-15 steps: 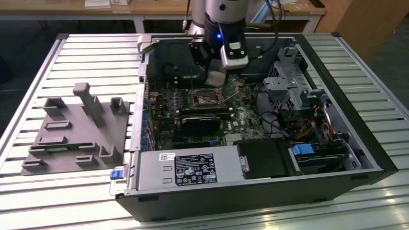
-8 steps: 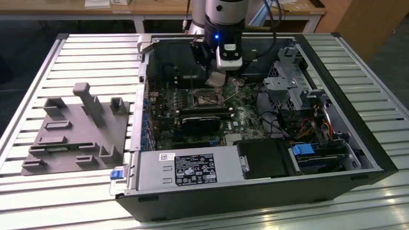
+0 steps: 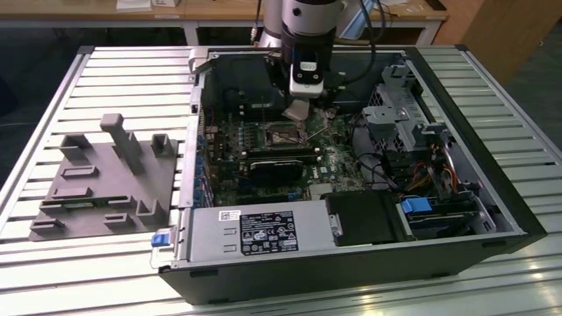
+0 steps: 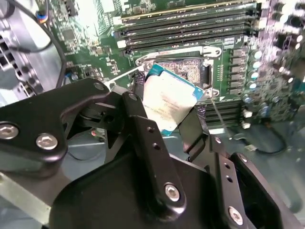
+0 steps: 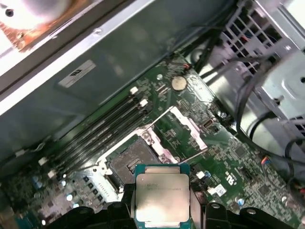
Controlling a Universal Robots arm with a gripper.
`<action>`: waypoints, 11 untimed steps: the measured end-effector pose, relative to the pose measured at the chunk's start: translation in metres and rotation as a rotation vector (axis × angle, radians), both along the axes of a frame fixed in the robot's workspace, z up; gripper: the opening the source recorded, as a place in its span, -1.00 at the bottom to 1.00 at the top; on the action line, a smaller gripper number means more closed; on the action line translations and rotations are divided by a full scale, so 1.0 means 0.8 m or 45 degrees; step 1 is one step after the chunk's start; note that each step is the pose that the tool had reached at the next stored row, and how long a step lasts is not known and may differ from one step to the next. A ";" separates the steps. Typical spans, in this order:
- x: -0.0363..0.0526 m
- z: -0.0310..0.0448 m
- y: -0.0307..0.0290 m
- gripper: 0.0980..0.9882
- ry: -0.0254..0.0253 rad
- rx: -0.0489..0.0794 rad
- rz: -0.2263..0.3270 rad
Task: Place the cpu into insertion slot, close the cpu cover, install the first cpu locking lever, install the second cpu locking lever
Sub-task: 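Place the cpu into insertion slot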
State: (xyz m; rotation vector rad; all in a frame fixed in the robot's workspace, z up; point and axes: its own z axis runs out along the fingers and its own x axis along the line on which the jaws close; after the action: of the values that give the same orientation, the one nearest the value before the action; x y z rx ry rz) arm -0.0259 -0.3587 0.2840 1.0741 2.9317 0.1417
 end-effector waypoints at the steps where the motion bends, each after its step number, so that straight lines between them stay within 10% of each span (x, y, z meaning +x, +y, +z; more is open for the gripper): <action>1: 0.000 -0.0003 0.0000 -0.01 0.0001 0.000 -0.023; 11: 0.000 -0.0037 0.0000 -0.01 0.0000 0.000 -0.254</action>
State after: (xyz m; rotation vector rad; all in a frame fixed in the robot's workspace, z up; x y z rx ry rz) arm -0.0260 -0.3587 0.2810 1.3569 2.8023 0.1382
